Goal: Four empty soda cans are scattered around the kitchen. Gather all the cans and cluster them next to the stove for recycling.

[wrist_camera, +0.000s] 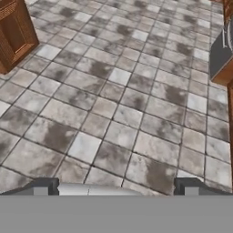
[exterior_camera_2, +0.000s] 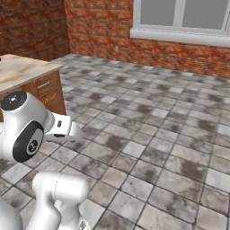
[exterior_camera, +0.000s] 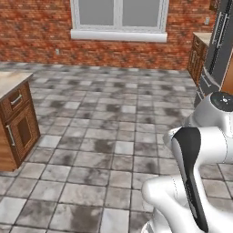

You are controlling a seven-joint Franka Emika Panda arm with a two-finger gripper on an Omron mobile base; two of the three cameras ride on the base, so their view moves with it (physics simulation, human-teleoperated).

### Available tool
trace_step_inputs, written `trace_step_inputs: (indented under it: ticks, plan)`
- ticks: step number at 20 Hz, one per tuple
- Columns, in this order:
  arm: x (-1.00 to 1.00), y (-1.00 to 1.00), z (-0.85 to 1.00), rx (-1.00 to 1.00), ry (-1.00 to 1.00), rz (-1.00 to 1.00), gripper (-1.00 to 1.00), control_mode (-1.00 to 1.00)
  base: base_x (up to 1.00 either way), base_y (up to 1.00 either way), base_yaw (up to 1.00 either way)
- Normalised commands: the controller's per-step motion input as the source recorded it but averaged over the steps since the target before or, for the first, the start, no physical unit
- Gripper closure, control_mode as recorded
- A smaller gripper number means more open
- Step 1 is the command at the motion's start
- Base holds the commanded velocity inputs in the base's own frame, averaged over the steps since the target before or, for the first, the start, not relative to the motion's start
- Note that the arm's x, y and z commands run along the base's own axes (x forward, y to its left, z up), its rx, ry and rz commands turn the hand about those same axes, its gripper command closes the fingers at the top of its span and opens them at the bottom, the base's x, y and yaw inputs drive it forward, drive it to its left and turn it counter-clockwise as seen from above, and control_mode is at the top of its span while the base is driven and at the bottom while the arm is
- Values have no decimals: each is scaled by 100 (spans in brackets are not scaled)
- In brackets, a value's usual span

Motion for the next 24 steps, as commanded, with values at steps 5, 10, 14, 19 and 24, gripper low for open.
trace_step_inputs:
  ticks: [5, 10, 14, 19, 24]
  plan:
    - [0, 0, 0, 0, 0, 0, -100, 100, 100, 0, 3]
    - [0, 0, 0, 0, 0, 0, -100, 100, 100, 0, 3]
    - [0, 0, 0, 0, 0, 0, -100, 100, 100, 0, 2]
    - [0, 0, 0, 0, 0, 0, -100, 100, 100, 0, 1]
    - [0, 0, 0, 0, 0, 0, -100, 100, 100, -12, 3]
